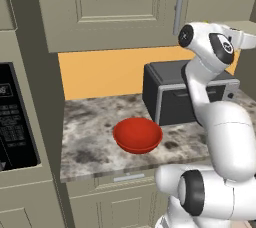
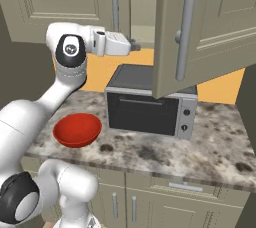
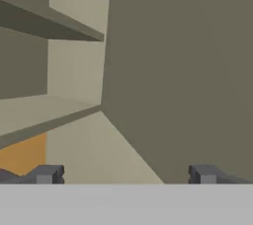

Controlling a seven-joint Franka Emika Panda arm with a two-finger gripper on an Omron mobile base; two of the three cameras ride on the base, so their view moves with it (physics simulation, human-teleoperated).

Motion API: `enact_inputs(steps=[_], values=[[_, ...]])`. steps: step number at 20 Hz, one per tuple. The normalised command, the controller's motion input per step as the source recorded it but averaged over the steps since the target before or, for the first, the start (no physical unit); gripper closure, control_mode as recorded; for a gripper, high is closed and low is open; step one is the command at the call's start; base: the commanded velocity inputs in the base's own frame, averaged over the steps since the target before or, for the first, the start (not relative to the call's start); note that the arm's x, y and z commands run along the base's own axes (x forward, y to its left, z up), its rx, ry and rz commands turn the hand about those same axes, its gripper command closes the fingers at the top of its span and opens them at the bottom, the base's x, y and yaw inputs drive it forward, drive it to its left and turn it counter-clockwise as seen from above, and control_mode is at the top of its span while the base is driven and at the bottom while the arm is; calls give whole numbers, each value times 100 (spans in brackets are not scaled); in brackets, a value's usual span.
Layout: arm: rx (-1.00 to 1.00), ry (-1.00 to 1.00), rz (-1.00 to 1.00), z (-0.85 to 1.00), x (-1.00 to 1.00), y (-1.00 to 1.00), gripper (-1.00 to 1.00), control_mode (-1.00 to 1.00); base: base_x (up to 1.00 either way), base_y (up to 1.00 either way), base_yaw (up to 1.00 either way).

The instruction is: Open the cabinet. Pick the apple and pear from the cabinet and place them into the bowl. Then close the cabinet.

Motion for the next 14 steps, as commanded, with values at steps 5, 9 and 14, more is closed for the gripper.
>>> enact_inputs(steps=[5, 9, 14], values=[[0, 0, -13, 0, 3, -54, -100, -100, 0, 0, 0], [0, 0, -15, 0, 0, -54, -100, -100, 0, 0, 0], [0, 0, -15, 0, 7, -49, -100, -100, 0, 0, 0]])
